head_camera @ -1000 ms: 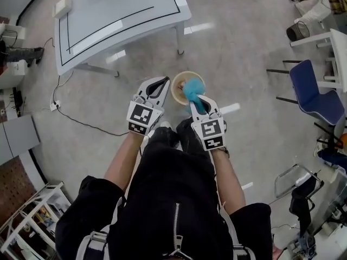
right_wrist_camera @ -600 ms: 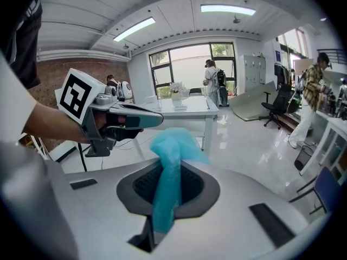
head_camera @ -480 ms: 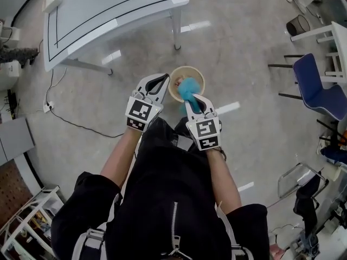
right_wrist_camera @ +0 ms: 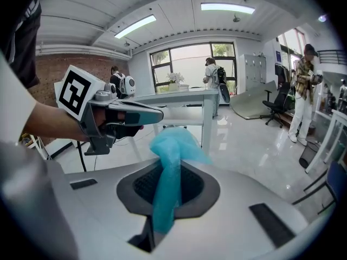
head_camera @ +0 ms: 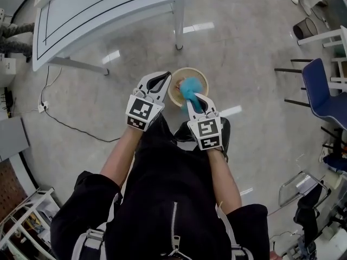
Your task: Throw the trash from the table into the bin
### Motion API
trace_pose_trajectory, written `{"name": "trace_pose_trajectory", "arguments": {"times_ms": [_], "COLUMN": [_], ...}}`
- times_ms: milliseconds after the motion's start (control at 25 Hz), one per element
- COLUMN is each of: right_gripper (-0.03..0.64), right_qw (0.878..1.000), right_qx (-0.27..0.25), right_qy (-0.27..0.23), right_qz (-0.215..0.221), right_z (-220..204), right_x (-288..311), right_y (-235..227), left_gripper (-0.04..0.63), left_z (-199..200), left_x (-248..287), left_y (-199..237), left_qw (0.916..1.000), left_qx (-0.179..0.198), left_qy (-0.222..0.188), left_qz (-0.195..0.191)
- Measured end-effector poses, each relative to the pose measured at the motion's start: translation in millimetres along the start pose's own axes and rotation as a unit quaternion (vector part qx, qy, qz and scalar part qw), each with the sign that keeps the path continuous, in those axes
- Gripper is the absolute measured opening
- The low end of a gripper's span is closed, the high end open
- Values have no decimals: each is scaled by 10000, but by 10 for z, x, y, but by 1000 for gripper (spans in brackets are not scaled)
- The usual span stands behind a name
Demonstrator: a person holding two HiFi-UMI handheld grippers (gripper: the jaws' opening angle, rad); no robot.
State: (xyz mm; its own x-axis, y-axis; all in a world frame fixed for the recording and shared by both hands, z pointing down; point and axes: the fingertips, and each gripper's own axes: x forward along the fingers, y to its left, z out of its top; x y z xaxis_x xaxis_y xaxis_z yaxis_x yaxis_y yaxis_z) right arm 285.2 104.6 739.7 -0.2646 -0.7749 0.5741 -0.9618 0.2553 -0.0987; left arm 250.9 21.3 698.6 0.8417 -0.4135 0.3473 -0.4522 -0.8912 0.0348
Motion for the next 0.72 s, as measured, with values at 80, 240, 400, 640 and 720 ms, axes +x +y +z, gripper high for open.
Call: {"name": "trace_pose_trajectory", "arguments": {"times_ms": [80,240,400,640,720], "right_gripper": [28,28,28,28,28], "right_qw": [10000,10000,9998,9996,9994], "right_qx": [-24,-67,-97,-68,-37], "right_qy": [7,19,72,217,264], "right_qz": [25,63,131,181,209], "right_z": [-147,-411,-649,-995,-1080], "right_x": [149,435,663,904,964], "right_y": [-39,-102,-131,-173,-197], "left_gripper": [6,6,6,6,6], "left_z": [-188,-547,-845,-1128,-1168], "left_x": [89,239,331,403,418], "left_y": [25,99,128,133,157], "left_qw": [10000,10000,9999,9997,9995], "left_qx": [-5,-48,-85,-151,-180], "left_qy": [-16,-8,-17,-9,-9], "left_qz": [-3,67,106,179,263]}}
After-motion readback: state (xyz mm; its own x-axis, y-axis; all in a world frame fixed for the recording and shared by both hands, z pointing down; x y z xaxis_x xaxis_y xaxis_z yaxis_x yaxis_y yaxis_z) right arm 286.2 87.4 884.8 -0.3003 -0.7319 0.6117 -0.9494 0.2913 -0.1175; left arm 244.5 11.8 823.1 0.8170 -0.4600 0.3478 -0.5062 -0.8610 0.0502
